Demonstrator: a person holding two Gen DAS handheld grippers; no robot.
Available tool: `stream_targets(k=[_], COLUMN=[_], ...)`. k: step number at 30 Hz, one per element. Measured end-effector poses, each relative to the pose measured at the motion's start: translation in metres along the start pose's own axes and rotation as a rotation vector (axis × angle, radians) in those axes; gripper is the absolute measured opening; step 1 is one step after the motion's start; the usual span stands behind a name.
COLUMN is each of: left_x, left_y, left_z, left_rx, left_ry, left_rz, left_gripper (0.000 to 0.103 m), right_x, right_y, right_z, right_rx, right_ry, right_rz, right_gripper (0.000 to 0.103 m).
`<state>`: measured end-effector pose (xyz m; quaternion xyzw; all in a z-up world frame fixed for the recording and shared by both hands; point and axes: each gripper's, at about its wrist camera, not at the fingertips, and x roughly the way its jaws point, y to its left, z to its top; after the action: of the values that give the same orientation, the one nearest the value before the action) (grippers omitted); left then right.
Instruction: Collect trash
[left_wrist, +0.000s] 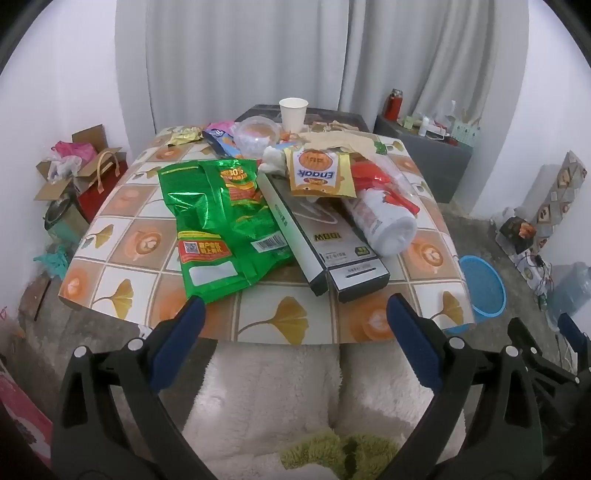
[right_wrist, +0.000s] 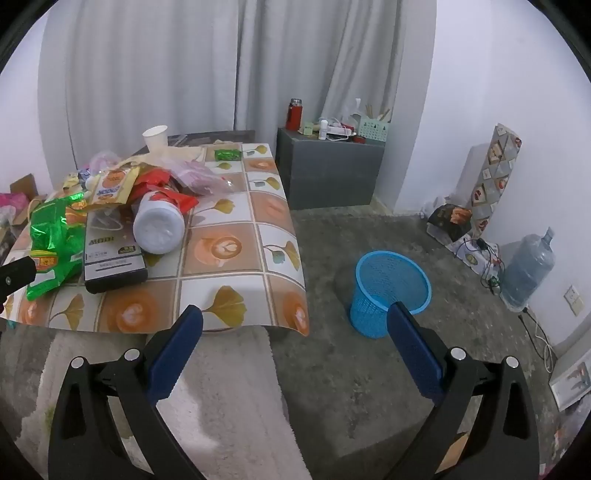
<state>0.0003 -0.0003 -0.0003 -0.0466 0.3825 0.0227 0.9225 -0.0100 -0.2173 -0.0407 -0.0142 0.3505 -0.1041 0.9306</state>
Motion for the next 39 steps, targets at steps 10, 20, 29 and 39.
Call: stream_targets(k=[10, 20, 29, 39], left_x=[0.002, 0.007, 0.008, 0.008], left_y=[0.003, 0.008, 0.008, 0.008], left_z=[-0.005, -0.006, -0.005, -0.005], left_rx=[-0.004, -0.015, -0.011, -0.010], left_ry=[0.002, 0.013, 0.016, 0.016], left_rz=[0.002, 0.001, 0.003, 0.004], left_gripper=[0.094, 0.094, 0.094, 0.094], right_x=[-0.001, -0.004, -0.003, -0.003], right_y=[-0.002, 0.001, 0.003, 0.004], right_z=[-0.001, 0.001, 0.001, 0.001], right_rx=[-0.001, -0.001, -0.008, -0.010], right_ry=[0.007, -0.002, 0.001, 0.001], right_rz=[0.005, 0.012, 0.012, 0.010], right_gripper=[0.097, 0.097, 0.097, 0.097])
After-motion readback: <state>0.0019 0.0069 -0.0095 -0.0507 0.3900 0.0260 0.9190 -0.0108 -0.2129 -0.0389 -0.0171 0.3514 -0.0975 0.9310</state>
